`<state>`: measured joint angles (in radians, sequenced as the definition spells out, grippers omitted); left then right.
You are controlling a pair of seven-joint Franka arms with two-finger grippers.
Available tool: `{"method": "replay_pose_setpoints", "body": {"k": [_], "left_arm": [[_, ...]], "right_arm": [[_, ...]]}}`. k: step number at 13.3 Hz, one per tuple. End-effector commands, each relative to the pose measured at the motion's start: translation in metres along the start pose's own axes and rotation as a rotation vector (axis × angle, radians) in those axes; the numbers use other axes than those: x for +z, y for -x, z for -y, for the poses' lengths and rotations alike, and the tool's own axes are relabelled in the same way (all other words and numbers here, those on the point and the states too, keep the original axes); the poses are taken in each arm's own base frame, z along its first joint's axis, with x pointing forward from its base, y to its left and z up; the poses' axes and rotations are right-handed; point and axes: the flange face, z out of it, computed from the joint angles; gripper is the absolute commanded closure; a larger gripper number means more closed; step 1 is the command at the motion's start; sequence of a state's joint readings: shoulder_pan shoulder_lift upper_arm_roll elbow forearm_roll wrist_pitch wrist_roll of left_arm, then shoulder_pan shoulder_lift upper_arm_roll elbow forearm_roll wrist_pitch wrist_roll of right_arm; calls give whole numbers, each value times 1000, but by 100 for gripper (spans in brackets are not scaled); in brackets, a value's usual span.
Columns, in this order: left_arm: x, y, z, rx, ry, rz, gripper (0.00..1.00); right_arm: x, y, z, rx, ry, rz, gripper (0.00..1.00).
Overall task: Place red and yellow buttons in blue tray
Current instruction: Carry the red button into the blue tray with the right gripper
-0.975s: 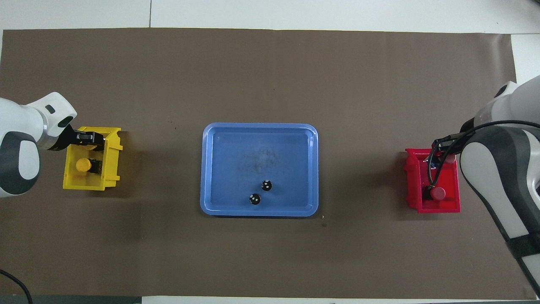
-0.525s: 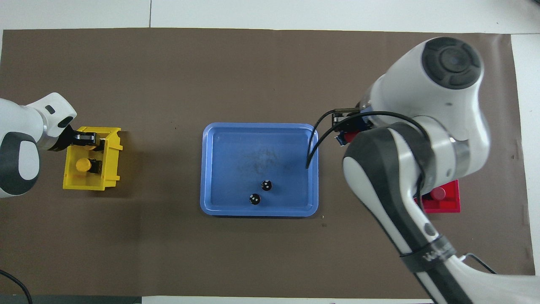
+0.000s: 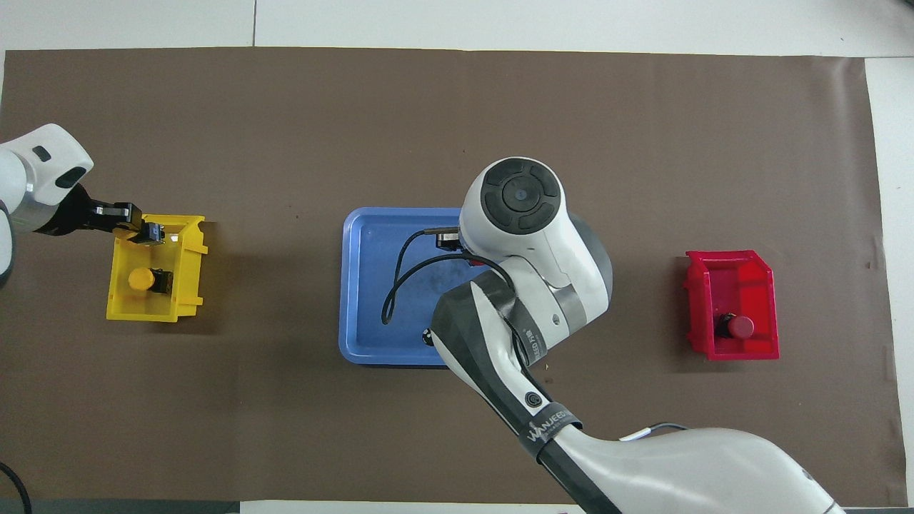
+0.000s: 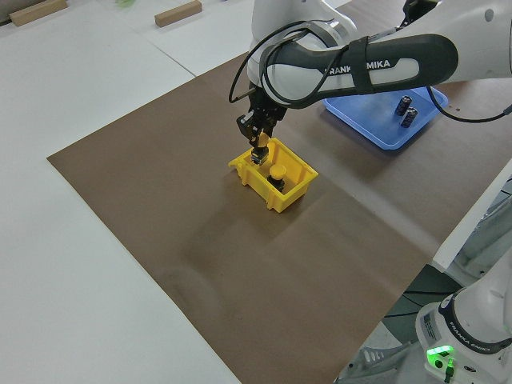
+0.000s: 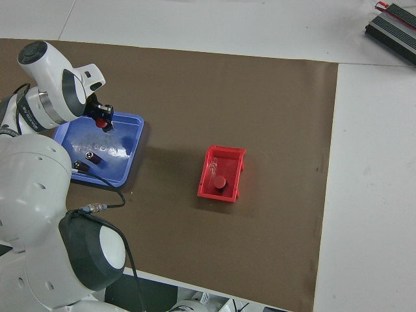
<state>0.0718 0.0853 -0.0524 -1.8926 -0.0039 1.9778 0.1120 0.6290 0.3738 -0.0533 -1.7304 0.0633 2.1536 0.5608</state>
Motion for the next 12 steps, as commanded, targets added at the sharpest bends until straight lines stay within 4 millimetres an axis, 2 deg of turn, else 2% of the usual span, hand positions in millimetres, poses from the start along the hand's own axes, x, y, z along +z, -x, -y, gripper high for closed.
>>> {"method": "replay_pose_setpoints", "body": {"k": [1,3,4,5,6,7,8,9,10,11,12], "left_arm": [[-40,-10,-48,-76,-4,17,98],[-35,-13,-111,-157,-4,7,98],[-35,-11,-138,-164,-1,6,98],[-34,-7,-164,-182,11,10,98],[-33,-3,-190,-199,28,5,98],[-32,0,-212,-207,33,-6,98],[-23,1,-237,-223,39,-11,98],[-19,3,-260,-236,49,-28,98],[-10,6,-284,-249,55,-33,98],[-4,13,-310,-259,59,-34,98],[5,22,-336,-250,58,-27,98]], "right_arm": [[8,-3,4,19,-10,-19,73],[22,4,16,19,-9,-19,67],[29,6,14,21,-10,-22,56],[27,4,12,22,-7,-19,38],[19,-4,5,28,-4,-22,32],[-6,-20,-2,32,4,-45,21],[-26,-34,-16,44,18,-53,19],[-58,-41,-40,49,17,-54,19],[-82,-42,-77,29,32,-26,19],[-96,-38,-120,6,49,22,19],[-105,-30,-175,-9,51,46,19]]}}
